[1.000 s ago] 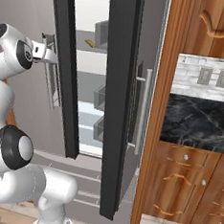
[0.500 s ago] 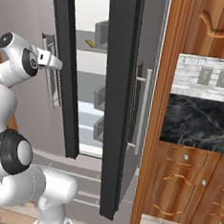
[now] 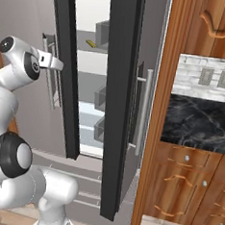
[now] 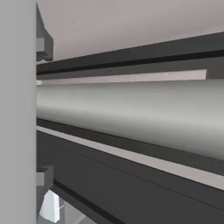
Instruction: Retrieve the butter from the fridge and place it on a plate on the dining table. Then retrieve the butter knife by the fridge and place it near the plate.
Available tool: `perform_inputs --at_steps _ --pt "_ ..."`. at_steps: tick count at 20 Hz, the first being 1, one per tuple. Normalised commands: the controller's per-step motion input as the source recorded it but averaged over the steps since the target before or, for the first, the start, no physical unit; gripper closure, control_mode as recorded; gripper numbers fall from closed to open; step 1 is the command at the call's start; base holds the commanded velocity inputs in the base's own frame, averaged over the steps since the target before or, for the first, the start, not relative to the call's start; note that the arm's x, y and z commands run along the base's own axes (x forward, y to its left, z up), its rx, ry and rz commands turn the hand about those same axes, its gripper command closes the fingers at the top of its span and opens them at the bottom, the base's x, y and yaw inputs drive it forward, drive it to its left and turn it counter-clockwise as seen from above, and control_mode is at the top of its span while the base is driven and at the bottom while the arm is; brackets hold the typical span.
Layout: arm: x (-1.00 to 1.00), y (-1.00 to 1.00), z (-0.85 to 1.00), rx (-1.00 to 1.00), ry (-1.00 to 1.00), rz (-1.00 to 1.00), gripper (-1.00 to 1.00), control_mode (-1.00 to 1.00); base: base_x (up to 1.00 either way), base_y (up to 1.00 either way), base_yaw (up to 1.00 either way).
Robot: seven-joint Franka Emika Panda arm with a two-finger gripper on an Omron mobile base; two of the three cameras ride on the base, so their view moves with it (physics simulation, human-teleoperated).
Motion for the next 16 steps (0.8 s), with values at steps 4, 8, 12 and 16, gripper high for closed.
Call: perform_inputs --at_steps 4,8,12,16 --pt "0.0 0.0 0.0 0.0 0.0 0.0 1.0 -1.0 0.0 0.0 0.0" --pt "0.0 0.0 0.0 0.0 0.01 -0.01 1.0 -1.0 0.0 0.0 0.0" --pt "-0.19 0.24 0.0 0.0 0.0 -0.09 1.0 -1.0 0.0 0.0 0.0" --pt "-0.35 0.36 0.0 -0.02 0.0 -0.12 1.0 -1.0 0.0 0.0 0.0"
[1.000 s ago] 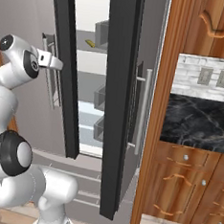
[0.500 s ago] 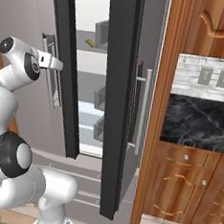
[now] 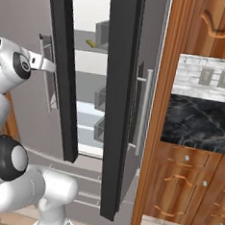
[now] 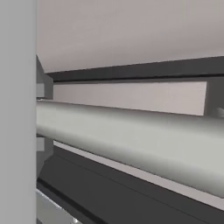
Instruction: Retrieve the butter from the fridge and place it on a plate on the dining table. Then retrieve the butter knife by the fridge and place it near the plate.
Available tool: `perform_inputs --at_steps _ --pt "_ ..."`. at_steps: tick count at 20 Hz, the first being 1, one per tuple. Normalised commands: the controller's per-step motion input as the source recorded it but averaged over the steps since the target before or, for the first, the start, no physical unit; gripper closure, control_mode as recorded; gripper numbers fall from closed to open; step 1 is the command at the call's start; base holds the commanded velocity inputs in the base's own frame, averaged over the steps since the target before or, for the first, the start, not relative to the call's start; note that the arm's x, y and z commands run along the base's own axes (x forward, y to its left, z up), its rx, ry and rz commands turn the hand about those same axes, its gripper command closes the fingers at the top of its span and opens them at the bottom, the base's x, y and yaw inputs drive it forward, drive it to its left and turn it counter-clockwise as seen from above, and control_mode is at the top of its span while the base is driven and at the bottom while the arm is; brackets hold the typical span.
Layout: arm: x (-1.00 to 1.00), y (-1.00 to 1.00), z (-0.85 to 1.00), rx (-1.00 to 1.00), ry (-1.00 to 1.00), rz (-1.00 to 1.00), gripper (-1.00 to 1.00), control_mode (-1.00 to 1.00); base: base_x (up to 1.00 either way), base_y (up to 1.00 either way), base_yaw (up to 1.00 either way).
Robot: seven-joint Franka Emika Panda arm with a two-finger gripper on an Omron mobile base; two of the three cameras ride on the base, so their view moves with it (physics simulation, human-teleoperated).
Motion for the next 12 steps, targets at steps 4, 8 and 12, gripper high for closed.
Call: perform_inputs --at_steps 4,8,12 --pt "-0.55 0.46 0.0 -0.06 0.02 -0.13 1.0 -1.0 0.0 0.0 0.0" --pt "-0.75 0.47 0.0 -0.04 0.01 -0.16 1.0 -1.0 0.0 0.0 0.0" --pt "-0.64 0.56 0.0 -0.05 0.12 -0.18 1.0 -1.0 0.0 0.0 0.0"
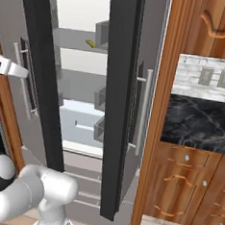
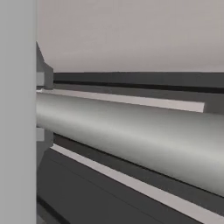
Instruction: Retrieve the butter from the fridge and place it on a plate on the dining table. Then retrieve the butter knife by the fridge and place it near the plate.
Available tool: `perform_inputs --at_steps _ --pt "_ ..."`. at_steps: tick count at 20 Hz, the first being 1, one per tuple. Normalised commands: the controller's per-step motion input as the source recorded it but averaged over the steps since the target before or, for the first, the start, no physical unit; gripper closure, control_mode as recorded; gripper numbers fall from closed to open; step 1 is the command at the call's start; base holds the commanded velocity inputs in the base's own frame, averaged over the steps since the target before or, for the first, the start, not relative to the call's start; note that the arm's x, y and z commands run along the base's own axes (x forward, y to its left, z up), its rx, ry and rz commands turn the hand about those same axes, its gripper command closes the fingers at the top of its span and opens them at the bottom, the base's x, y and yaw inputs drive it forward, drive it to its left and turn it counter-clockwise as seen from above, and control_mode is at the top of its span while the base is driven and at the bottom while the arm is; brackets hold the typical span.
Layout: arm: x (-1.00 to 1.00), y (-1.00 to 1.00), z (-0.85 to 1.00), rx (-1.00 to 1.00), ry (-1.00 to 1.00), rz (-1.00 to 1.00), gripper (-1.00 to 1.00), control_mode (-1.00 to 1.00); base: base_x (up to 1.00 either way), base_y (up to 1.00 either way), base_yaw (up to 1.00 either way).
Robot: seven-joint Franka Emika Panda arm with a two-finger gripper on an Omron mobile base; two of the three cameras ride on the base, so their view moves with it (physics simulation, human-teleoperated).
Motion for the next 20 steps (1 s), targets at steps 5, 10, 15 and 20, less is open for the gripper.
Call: perform_inputs --at_steps 5,10,15,20 --pt "-0.64 0.72 0.0 -0.08 0.18 -0.18 1.0 -1.0 0.0 0.0 0.0" --pt "-0.33 0.54 -0.03 -0.06 0.07 -0.15 1.0 -1.0 0.0 0.0 0.0" --pt "-0.16 0.54 0.0 -0.03 0.0 -0.12 -1.0 -1.0 0.0 0.0 0.0" --pt "-0.22 0.43 0.0 -0.04 -0.08 -0.1 -1.0 -1.0 0.0 0.0 0.0"
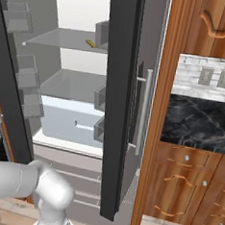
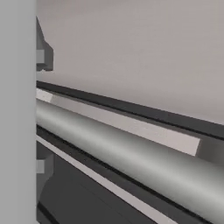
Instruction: Retrieve the butter from the fridge and place it on a plate on the dining table. Then retrieve the butter knife by the fridge and place it near the plate.
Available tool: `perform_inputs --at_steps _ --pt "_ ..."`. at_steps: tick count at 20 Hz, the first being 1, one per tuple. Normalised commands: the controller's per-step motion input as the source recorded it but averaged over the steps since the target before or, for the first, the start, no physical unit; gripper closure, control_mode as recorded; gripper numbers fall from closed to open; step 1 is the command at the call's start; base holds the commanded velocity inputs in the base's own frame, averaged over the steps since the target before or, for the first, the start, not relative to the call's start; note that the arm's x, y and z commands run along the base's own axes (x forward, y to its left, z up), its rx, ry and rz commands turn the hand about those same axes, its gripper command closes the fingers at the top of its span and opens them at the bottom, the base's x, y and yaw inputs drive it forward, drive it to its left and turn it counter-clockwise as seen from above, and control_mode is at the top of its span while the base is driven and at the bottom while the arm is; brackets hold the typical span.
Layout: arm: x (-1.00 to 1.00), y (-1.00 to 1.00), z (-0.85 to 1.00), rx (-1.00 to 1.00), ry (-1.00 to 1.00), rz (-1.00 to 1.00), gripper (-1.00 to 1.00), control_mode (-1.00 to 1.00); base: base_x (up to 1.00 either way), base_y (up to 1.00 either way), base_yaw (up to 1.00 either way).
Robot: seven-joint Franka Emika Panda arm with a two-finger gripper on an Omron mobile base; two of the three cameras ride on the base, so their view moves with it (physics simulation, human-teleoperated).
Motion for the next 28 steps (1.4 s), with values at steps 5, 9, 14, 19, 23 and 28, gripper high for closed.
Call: perform_inputs --at_steps 5,9,14,19,23,28 --pt "-0.38 0.2 0.0 -0.01 -0.16 -0.01 -1.0 -1.0 0.0 0.0 0.0" --pt "-0.94 -0.17 -0.03 0.0 -0.03 -0.02 -1.0 -1.0 0.0 0.0 0.0" --pt "-1.0 -0.53 0.0 0.03 -0.14 0.01 -1.0 -1.0 0.0 0.0 0.0" --pt "-1.0 -0.8 0.0 0.06 -0.07 0.07 -1.0 -1.0 0.0 0.0 0.0" --pt "-0.96 -0.94 0.05 0.35 -0.16 0.18 -1.0 -1.0 0.0 0.0 0.0" --pt "-0.13 -1.0 0.2 0.78 0.04 0.03 -1.0 -1.0 0.0 0.0 0.0"
